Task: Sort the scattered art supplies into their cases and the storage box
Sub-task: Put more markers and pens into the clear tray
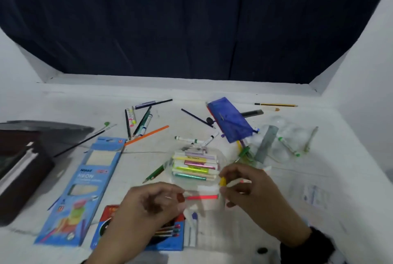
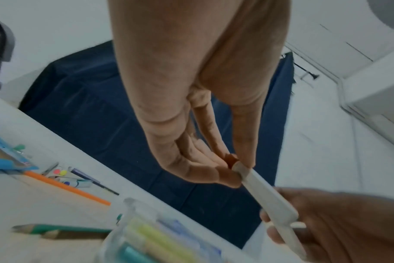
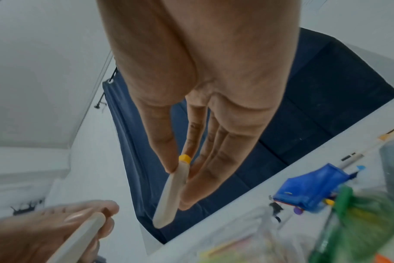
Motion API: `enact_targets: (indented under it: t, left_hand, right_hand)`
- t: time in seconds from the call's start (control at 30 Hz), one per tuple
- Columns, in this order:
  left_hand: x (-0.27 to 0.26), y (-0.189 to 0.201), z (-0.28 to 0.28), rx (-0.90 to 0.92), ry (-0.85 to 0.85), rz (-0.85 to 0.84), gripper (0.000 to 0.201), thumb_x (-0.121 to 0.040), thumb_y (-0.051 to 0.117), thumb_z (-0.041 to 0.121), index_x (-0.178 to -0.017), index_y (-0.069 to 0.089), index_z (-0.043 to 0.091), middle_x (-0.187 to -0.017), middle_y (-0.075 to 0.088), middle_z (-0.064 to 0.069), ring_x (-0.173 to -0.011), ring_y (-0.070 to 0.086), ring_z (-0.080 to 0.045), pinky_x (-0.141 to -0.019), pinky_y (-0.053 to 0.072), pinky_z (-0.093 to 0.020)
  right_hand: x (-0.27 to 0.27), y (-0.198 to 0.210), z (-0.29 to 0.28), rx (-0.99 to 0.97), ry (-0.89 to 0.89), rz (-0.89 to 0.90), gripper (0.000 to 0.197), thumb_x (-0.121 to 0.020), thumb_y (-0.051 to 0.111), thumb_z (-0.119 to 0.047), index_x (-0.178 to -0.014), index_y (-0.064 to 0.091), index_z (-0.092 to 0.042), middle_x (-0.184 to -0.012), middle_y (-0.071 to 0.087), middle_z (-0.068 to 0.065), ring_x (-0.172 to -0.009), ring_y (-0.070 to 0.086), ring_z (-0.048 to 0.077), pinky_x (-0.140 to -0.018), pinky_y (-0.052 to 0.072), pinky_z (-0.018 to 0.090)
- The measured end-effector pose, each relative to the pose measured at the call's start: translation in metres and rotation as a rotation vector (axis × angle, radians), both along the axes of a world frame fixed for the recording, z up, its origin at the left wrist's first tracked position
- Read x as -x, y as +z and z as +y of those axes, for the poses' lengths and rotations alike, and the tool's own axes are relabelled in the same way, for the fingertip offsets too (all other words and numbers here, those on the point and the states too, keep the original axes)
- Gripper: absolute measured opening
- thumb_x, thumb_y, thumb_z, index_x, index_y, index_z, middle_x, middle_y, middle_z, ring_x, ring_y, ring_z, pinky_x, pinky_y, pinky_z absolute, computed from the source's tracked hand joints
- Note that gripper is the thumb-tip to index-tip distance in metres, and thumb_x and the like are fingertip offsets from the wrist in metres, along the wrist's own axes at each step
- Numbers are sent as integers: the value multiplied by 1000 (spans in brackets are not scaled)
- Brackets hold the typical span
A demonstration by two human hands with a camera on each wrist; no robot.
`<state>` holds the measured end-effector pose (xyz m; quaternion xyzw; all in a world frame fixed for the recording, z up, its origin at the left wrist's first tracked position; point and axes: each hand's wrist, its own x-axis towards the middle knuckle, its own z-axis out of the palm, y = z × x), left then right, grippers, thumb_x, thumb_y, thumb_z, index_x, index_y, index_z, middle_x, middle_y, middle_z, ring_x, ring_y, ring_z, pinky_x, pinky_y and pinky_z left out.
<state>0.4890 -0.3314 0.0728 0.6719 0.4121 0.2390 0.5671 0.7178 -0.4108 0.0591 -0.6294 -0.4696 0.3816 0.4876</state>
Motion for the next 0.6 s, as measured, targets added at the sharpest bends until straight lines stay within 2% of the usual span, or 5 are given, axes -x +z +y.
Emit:
enact_targets:
  t: [0.1, 0.2, 0.3, 0.43, 0.6]
  left_hand:
    - [6, -16, 5, -58, -127, 151, 16, -76, 85, 20, -87, 81, 30, -76, 76, 6, -74, 72, -6, -79, 58, -21]
    - [7, -32, 16, -226, -220, 232, 17, -77, 85, 28, -93, 80, 31, -84, 76, 18, -81, 71, 0, -80, 55, -18]
    - [2, -45, 25, -340, -276, 271, 19, -76, 85, 31, -93, 80, 29, -86, 75, 16, -80, 68, 3, -79, 54, -18]
    - [-12, -57, 31, -409, -347, 290, 19, -78, 83, 36, -93, 78, 26, -85, 73, 15, -78, 67, 2, -76, 54, -16]
    - [-27, -72, 32, -482, -378, 387, 23, -80, 81, 37, -100, 76, 26, -95, 70, 11, -82, 63, 0, -74, 49, -8]
  right_hand:
    - [24, -16, -1, 89, -9, -51, 22, -82, 72, -1, -87, 68, -22, -83, 66, 0, -67, 69, 29, -62, 60, 42]
    - [41, -27, -2, 143, -10, -147, 18, -83, 72, -5, -87, 67, -21, -79, 66, -2, -68, 69, 20, -58, 54, 24]
    - [47, -39, -2, 170, -40, -220, 15, -84, 70, -5, -89, 68, -19, -79, 65, 0, -67, 66, 15, -53, 45, 13]
    - [45, -52, -1, 201, -38, -294, 13, -85, 70, -8, -87, 67, -21, -79, 63, -2, -61, 60, 5, -52, 42, 11]
    - [38, -61, 2, 248, -8, -344, 16, -83, 71, -7, -84, 66, -22, -77, 65, -3, -62, 64, 8, -52, 45, 13]
